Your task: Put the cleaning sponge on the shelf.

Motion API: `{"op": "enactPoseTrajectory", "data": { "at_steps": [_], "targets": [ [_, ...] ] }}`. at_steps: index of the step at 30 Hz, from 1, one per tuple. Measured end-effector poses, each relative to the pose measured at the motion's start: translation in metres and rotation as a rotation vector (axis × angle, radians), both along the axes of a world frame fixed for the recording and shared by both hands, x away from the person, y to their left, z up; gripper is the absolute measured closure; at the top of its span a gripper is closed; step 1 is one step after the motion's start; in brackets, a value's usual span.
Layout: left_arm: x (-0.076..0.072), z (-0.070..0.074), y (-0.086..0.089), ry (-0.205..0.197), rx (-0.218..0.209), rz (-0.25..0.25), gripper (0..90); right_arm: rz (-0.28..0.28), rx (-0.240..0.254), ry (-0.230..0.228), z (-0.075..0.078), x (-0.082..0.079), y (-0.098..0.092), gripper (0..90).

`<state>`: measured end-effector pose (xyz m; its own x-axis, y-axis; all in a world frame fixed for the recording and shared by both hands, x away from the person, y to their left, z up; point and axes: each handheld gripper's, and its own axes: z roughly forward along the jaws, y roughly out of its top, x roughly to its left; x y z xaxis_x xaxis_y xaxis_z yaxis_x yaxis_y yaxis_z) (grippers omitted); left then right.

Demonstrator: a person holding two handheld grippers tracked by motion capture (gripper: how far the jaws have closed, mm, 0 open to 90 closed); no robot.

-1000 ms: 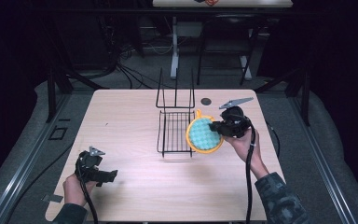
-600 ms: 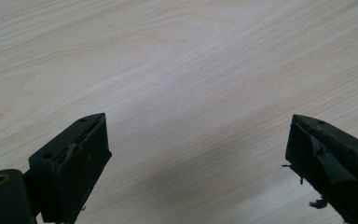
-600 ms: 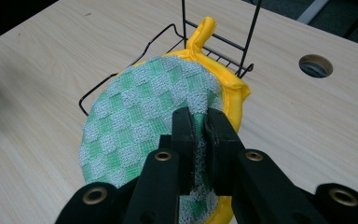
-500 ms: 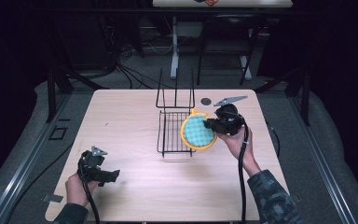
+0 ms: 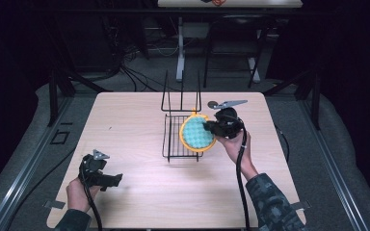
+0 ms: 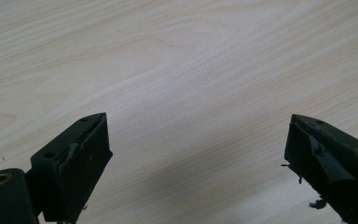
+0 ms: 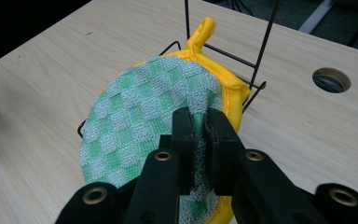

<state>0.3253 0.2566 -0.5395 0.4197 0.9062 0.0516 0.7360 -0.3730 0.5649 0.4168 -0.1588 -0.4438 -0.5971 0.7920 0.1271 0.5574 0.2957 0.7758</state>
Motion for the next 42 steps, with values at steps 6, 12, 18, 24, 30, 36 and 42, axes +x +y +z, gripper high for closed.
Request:
{"op": "enactPoseTrajectory", "data": {
  "at_steps": [6, 12, 18, 24, 30, 36, 42],
  "targets": [
    [0.0, 0.0, -0.001, 0.006, 0.004, 0.0, 7.0, -0.006, 0.009, -0.005, -0.007, 0.003, 0.005, 83.5],
    [0.0, 0.0, -0.001, 0.008, 0.01, 0.0, 7.4, -0.006, 0.018, -0.009, -0.01, 0.004, 0.011, 83.5],
    [0.0, 0.001, -0.001, 0.001, 0.009, -0.003, 7.6, -0.01, 0.017, -0.007, -0.014, 0.006, 0.015, 83.5],
    [0.0, 0.0, -0.003, 0.0, 0.013, -0.006, 7.6, -0.014, 0.025, -0.006, -0.018, 0.008, 0.019, 83.5],
    [0.0, 0.0, -0.002, 0.001, 0.011, -0.001, 7.6, -0.015, 0.038, 0.003, -0.022, 0.01, 0.026, 83.5],
    [0.0, 0.001, -0.002, -0.004, 0.009, -0.002, 7.6, -0.014, 0.042, 0.005, -0.027, 0.011, 0.032, 83.5],
    [0.0, 0.001, -0.002, -0.008, 0.012, 0.0, 7.6, -0.018, 0.061, 0.01, -0.033, 0.009, 0.035, 83.5]
  ]
}}
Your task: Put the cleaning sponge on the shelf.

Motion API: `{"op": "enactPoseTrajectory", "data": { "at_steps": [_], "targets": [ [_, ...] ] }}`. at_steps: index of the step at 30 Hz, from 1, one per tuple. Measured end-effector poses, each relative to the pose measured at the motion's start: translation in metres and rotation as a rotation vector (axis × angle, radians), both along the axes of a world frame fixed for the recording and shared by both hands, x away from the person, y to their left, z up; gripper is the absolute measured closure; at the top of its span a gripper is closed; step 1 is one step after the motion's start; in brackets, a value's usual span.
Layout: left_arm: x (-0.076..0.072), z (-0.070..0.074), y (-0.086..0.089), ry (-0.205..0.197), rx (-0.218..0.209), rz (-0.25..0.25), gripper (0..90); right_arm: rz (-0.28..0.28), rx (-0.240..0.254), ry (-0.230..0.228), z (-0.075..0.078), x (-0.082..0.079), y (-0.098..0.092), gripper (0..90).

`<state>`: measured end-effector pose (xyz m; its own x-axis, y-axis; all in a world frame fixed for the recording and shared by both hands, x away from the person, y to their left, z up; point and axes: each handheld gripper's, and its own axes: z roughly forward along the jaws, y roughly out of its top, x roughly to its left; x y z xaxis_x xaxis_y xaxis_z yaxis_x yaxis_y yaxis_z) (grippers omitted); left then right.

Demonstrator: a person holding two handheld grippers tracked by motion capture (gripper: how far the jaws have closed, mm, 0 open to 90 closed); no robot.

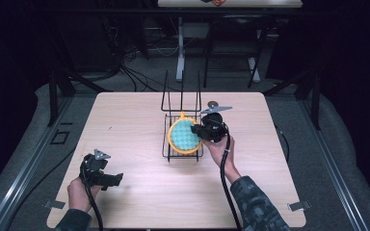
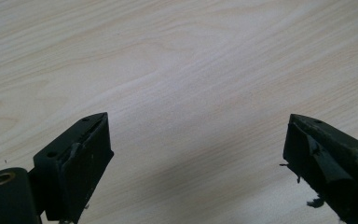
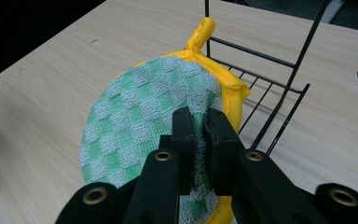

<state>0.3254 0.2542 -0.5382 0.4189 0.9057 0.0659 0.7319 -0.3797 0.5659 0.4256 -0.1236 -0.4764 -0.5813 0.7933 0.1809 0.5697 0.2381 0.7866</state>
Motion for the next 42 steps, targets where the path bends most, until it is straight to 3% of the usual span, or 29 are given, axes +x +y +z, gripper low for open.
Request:
{"op": "enactPoseTrajectory", "data": {
  "at_steps": [9, 12, 27, 42],
  "targets": [
    [0.0, 0.0, 0.0, -0.002, -0.002, 0.002, 7.6, -0.007, 0.007, 0.016, -0.009, 0.002, 0.002, 83.5],
    [0.0, 0.0, 0.0, 0.001, -0.024, -0.009, 6.7, -0.008, 0.019, 0.025, -0.012, 0.003, 0.005, 83.4],
    [-0.002, 0.0, 0.002, 0.005, -0.026, -0.015, 5.5, -0.04, -0.043, 0.052, -0.026, 0.012, 0.017, 82.9],
    [-0.002, -0.002, 0.002, 0.012, -0.027, -0.018, 5.1, -0.08, -0.027, 0.087, -0.038, 0.021, 0.017, 83.0]
  ]
}}
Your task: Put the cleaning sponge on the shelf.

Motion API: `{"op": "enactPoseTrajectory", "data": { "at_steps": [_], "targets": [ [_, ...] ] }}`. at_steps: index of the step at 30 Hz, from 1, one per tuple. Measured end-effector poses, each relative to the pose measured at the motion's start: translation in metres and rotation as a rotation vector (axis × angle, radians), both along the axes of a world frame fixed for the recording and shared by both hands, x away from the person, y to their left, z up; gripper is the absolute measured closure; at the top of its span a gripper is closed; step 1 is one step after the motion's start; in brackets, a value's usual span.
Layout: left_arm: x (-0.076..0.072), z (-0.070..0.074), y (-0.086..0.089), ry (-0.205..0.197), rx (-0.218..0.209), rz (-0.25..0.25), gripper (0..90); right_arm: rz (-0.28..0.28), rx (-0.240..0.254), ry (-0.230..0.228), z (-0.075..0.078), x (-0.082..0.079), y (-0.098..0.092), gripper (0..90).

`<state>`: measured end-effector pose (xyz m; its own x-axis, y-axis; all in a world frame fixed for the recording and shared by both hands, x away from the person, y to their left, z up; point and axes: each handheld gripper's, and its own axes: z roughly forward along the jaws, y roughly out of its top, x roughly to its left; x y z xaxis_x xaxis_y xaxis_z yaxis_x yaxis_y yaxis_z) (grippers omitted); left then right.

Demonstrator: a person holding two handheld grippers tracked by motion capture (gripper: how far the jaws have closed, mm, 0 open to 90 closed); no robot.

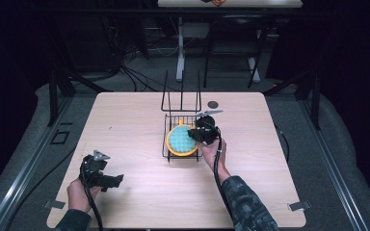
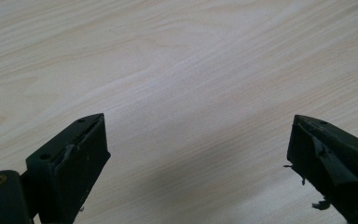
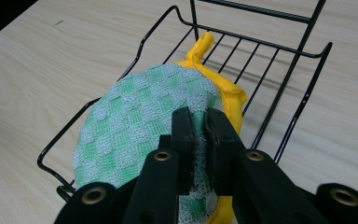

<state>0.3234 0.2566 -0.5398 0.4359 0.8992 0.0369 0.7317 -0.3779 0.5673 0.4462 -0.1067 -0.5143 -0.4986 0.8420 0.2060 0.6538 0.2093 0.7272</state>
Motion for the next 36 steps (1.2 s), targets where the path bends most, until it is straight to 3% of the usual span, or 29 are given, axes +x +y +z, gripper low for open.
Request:
{"op": "enactPoseTrajectory", "data": {
  "at_steps": [9, 21, 29, 36],
  "targets": [
    [-0.001, 0.0, -0.002, 0.002, -0.002, -0.007, 5.2, -0.024, -0.011, 0.025, -0.007, 0.004, 0.002, 82.7],
    [0.0, -0.001, -0.003, 0.006, 0.004, -0.012, 5.3, -0.047, 0.014, 0.031, -0.011, 0.006, 0.0, 79.4],
    [0.0, -0.001, -0.004, 0.008, 0.008, -0.018, 5.6, -0.016, 0.063, 0.03, -0.009, 0.0, -0.006, 55.5],
    [0.0, 0.0, -0.004, 0.006, 0.008, -0.017, 5.7, 0.032, 0.052, 0.023, 0.003, -0.009, -0.014, 39.1]
  ]
}}
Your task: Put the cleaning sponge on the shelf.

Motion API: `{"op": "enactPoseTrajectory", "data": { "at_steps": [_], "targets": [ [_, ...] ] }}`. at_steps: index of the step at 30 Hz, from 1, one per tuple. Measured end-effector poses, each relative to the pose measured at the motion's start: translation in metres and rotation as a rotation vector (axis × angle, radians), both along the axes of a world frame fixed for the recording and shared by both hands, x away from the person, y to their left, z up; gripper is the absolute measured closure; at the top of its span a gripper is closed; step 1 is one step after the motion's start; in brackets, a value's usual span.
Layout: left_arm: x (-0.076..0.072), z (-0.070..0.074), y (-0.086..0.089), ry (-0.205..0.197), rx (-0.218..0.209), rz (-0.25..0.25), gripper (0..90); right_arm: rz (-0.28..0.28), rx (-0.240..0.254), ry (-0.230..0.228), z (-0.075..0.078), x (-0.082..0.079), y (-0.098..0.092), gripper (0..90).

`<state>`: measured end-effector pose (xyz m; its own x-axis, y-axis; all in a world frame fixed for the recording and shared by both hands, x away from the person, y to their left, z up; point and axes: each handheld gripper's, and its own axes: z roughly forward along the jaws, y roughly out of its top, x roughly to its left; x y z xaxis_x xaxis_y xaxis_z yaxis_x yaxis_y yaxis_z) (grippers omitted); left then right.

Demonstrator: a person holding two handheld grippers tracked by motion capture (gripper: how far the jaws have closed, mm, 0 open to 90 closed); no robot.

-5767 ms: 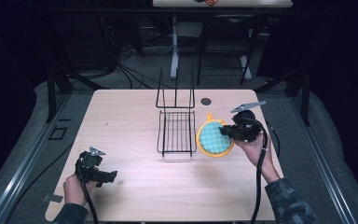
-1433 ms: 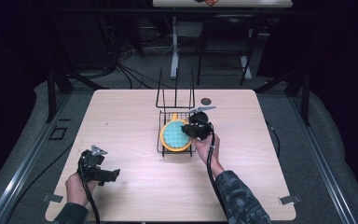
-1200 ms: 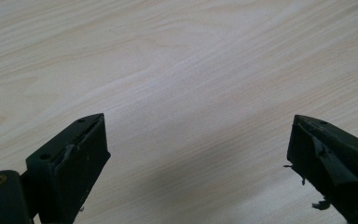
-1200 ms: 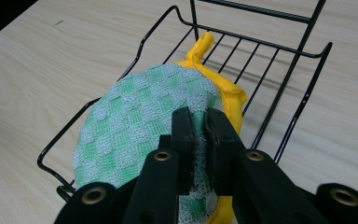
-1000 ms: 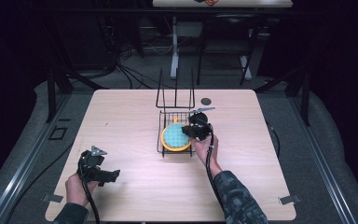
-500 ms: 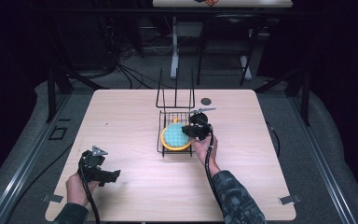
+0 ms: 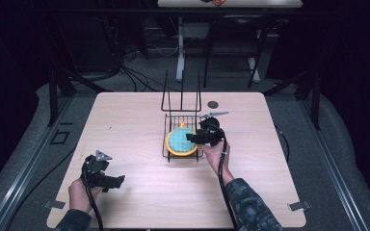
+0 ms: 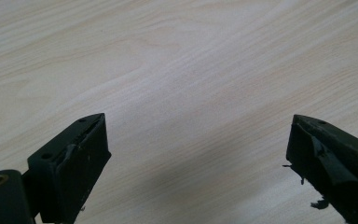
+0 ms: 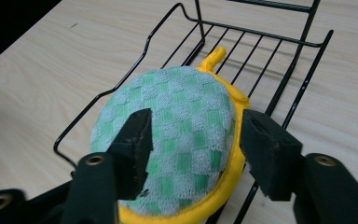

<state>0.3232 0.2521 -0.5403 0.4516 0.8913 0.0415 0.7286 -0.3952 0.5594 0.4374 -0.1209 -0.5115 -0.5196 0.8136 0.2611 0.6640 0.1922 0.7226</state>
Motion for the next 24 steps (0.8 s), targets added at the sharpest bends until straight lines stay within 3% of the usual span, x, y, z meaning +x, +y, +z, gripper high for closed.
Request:
{"op": "enactPoseTrajectory", "data": {
  "at_steps": [4, 6, 11, 13, 19, 24],
  "targets": [
    [0.0, -0.001, -0.001, 0.004, -0.001, -0.001, 5.8, 0.034, 0.018, -0.019, 0.01, -0.008, -0.007, 24.2],
    [0.001, -0.001, -0.002, 0.001, 0.001, -0.007, 5.8, 0.051, 0.001, -0.05, 0.016, -0.014, -0.011, 16.1],
    [0.001, 0.0, -0.002, 0.003, 0.001, -0.007, 5.8, 0.09, -0.026, -0.064, 0.03, -0.028, -0.02, 8.3],
    [0.001, 0.0, -0.002, 0.005, 0.002, -0.01, 5.8, 0.109, -0.046, -0.044, 0.034, -0.032, -0.025, 4.5],
    [0.001, -0.001, -0.003, 0.004, 0.0, -0.008, 5.8, 0.115, -0.087, -0.045, 0.042, -0.048, -0.041, 0.1],
    [0.002, -0.001, -0.004, 0.003, 0.008, -0.012, 5.9, 0.109, -0.105, -0.073, 0.051, -0.061, -0.059, 0.0]
  ]
}}
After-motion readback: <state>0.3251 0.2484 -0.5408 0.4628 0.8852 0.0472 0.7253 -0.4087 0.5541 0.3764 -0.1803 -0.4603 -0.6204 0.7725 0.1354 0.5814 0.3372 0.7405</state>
